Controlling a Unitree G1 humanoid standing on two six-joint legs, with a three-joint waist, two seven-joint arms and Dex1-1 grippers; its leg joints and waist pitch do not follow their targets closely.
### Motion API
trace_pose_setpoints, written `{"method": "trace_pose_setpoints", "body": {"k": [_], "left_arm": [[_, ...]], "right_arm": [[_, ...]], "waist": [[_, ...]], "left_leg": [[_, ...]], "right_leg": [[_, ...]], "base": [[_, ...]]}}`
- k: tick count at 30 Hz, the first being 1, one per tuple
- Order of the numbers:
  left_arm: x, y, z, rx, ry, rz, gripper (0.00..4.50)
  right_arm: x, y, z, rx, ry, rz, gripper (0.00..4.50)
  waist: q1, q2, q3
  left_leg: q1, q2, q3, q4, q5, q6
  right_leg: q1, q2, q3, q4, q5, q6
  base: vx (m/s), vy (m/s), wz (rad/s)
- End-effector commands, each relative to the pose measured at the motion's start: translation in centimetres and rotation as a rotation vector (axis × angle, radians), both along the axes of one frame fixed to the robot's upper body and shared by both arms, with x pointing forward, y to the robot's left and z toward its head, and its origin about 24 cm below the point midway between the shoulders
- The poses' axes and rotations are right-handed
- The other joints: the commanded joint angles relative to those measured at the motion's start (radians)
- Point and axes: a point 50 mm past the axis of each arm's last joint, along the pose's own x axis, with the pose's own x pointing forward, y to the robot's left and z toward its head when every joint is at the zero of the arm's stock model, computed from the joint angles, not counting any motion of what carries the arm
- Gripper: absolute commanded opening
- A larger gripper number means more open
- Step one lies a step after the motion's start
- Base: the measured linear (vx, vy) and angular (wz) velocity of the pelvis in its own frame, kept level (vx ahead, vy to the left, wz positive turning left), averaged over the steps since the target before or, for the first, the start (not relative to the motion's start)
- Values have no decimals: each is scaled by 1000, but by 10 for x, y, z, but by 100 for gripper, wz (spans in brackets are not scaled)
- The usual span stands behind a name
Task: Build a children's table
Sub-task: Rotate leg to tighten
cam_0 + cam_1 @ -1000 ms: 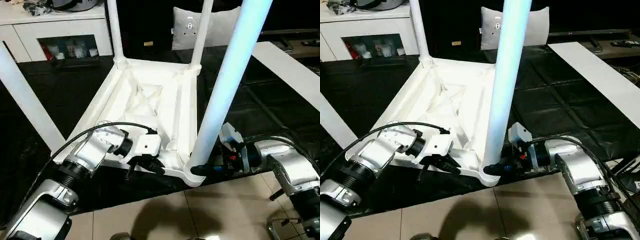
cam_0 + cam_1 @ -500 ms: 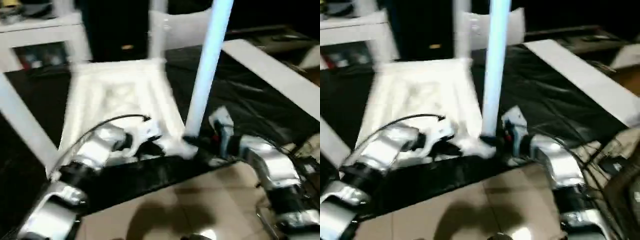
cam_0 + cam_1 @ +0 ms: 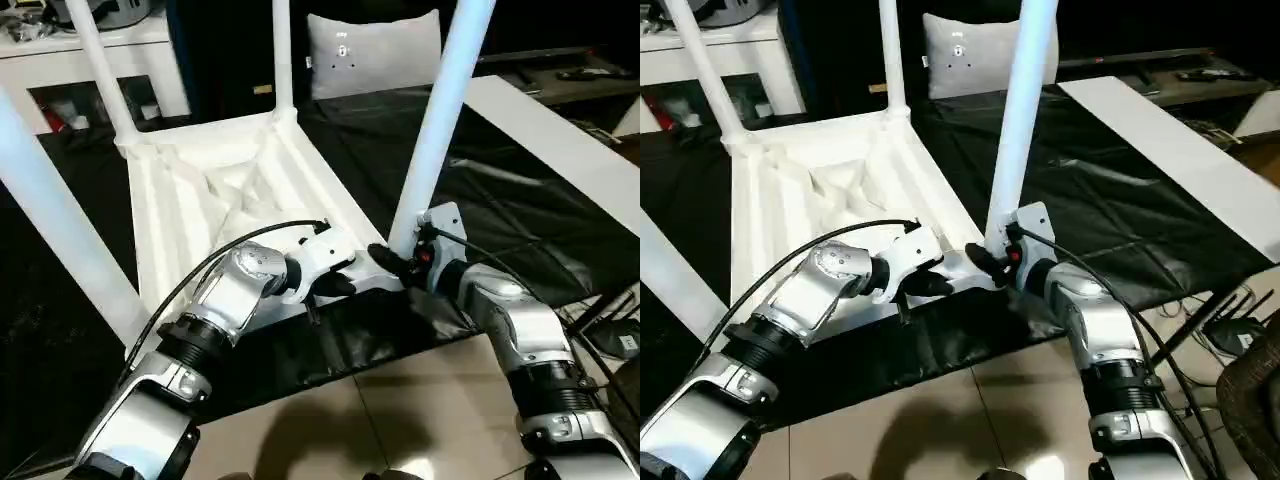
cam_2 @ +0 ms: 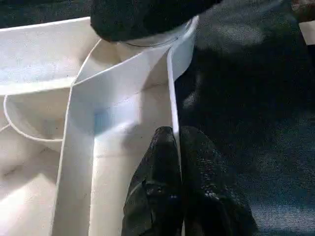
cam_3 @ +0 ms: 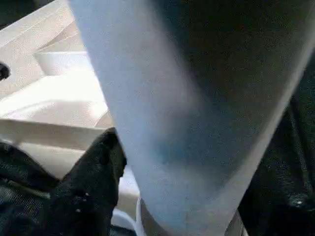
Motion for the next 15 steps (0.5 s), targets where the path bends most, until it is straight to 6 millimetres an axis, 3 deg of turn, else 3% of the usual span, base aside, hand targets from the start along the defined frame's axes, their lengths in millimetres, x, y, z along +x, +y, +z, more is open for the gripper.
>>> {"method": "trace_pose_setpoints", "body": {"k": [1, 7, 11, 15], "left_arm": [[-4, -8, 4, 1, -22, -99, 0], [-6, 12, 1, 28, -14, -183, 0], [-11, 20, 2, 36, 5, -264, 0], [-18, 24, 5, 17, 16, -378, 0]], "right_arm": [[-9, 6, -2, -6, 3, 119, 349], [-24, -28, 10, -12, 1, 304, 401], [-28, -43, 17, -59, -7, 390, 445], [-26, -51, 22, -124, -36, 432, 449]], "waist": [[6, -3, -66], [29, 1, -66], [31, 0, -64], [35, -1, -66]], "left_leg": [[-6, 15, 0, -63, -185, 62], [-1, 22, 0, -64, -187, 79], [-1, 23, 1, -64, -208, 72], [-2, 23, 0, -63, -196, 65]], "right_leg": [[59, -53, 47, -82, -277, -184], [59, -53, 49, -81, -248, -189], [59, -53, 48, -79, -266, -196], [58, -56, 48, -79, -280, -194]], "base": [[0, 0, 0], [0, 0, 0], [0, 0, 0], [0, 0, 0]]}}
